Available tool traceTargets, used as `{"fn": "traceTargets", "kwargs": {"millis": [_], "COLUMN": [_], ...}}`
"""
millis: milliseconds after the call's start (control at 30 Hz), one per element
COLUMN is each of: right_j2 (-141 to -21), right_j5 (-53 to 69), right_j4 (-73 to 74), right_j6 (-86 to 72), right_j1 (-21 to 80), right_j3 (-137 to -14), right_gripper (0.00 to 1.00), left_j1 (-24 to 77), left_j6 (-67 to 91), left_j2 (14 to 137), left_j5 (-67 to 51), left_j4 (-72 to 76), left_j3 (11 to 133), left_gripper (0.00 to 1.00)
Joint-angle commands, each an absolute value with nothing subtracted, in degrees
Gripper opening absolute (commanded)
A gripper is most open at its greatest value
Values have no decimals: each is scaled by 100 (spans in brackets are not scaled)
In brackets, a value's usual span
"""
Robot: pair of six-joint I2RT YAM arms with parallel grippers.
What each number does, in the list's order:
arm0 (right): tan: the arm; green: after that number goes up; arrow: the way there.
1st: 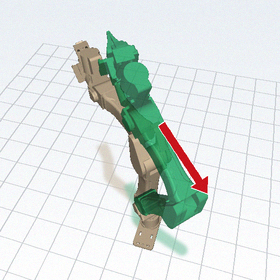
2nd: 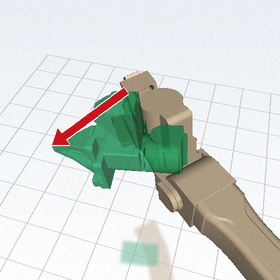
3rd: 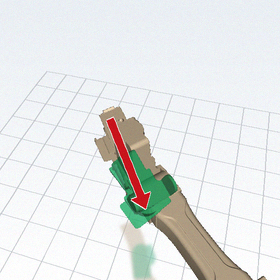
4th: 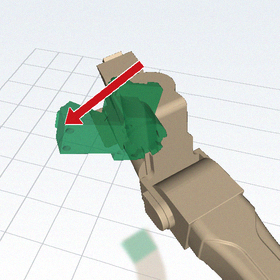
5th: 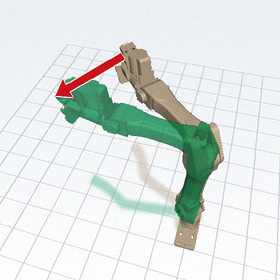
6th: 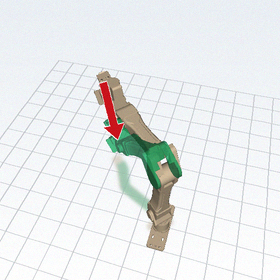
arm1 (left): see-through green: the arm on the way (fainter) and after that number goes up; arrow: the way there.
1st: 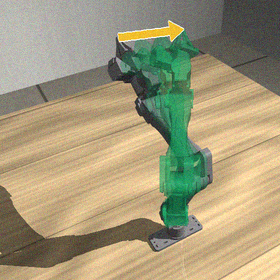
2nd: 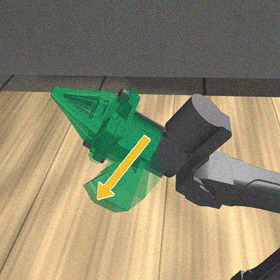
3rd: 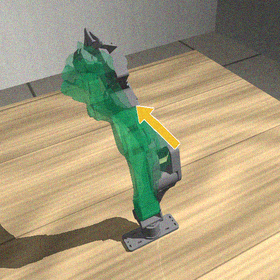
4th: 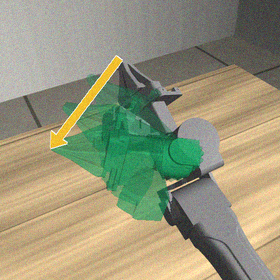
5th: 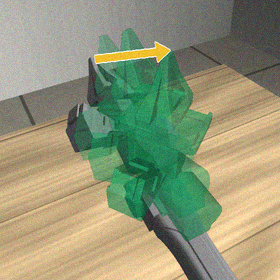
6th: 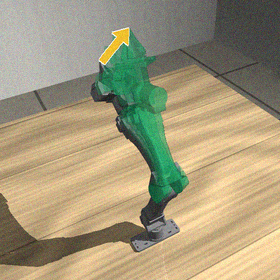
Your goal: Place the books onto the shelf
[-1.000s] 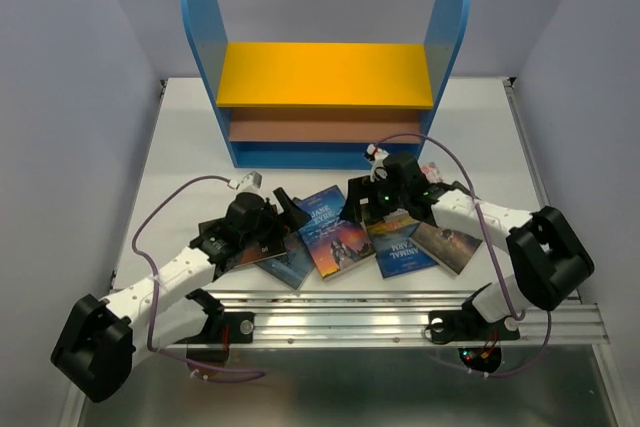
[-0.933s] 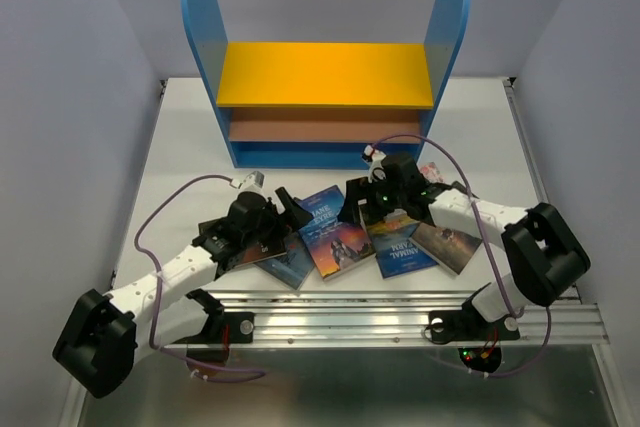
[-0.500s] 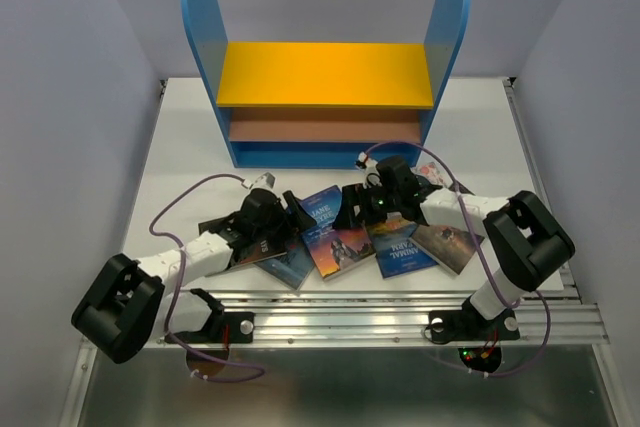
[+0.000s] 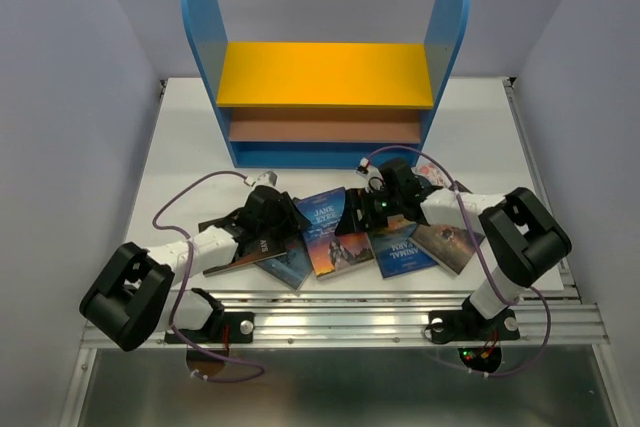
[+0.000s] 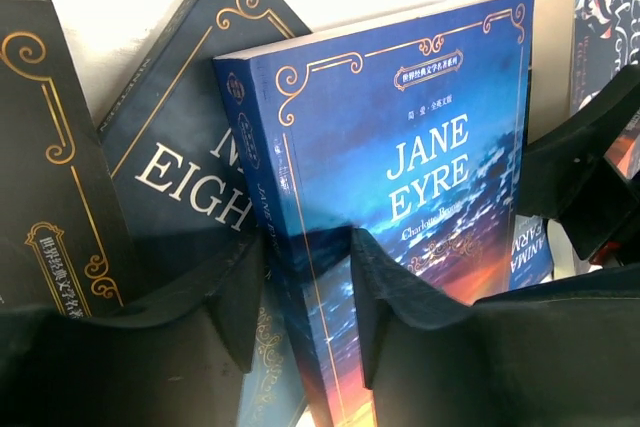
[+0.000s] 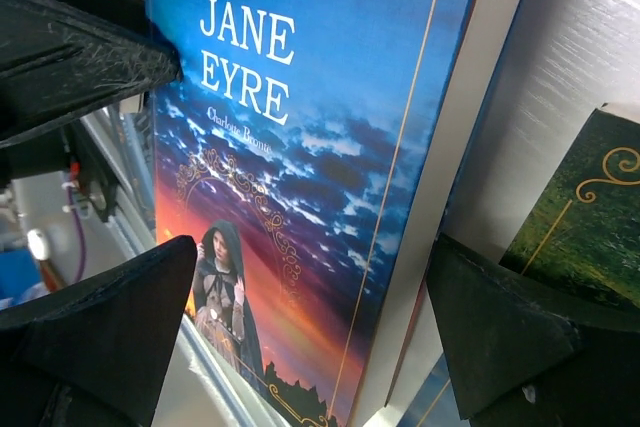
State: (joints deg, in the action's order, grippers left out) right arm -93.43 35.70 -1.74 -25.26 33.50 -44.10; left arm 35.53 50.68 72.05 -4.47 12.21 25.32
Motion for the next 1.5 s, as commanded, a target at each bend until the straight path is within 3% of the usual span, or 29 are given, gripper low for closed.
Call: {"fn": "traceTargets", "kwargs": {"millis": [0,167,500,633,967,1067,1100,1167,1200,1367,1467], "right_j2": [-9501,-9317,-8886,-8781,-8947,-8991,-8983,-8921,-8895,-8605,-8210], "right_j5": [4491,4649,4289,4280,4447,4334,4298,4167,4088,3534,3131], "right_j4": [-491,-624,-615,-624,-624,-615,-607,-554,-441,-193,-185], "right_j6": [-2961,-3374,-3955,-3999,-3955,-3911,-3894,-3798,-3753,-3253,-2998], "right_j1": [3480,3480,3480,3480,3480,3480,3480,3480,3480,3480,3480], "right_j3": [-4588,-4868,-5089,-5142,-5133,-5098,-5089,-5098,-5132,-5168,-5168], "right_gripper": [100,99,99,93,59,43,32,20,1,1,1], "left_j1": [3700,3936,4342,4359,4377,4377,4377,4377,4377,4377,4377], "left_j6": [5115,5291,5318,5309,5265,5265,5265,5273,5256,5098,4835], "left_j2": [7374,7471,7418,7488,7515,7515,7506,7480,7462,7111,6595], "left_j5": [-729,-835,-694,-677,-659,-642,-624,-607,-598,-387,-264], "left_j4": [1222,1248,1160,1072,1064,1037,1028,1020,1011,809,651], "left_j3": [2610,2610,2804,2856,2944,2944,2944,2944,2944,3085,3295], "left_gripper": [41,31,25,22,21,21,21,21,21,25,41]}}
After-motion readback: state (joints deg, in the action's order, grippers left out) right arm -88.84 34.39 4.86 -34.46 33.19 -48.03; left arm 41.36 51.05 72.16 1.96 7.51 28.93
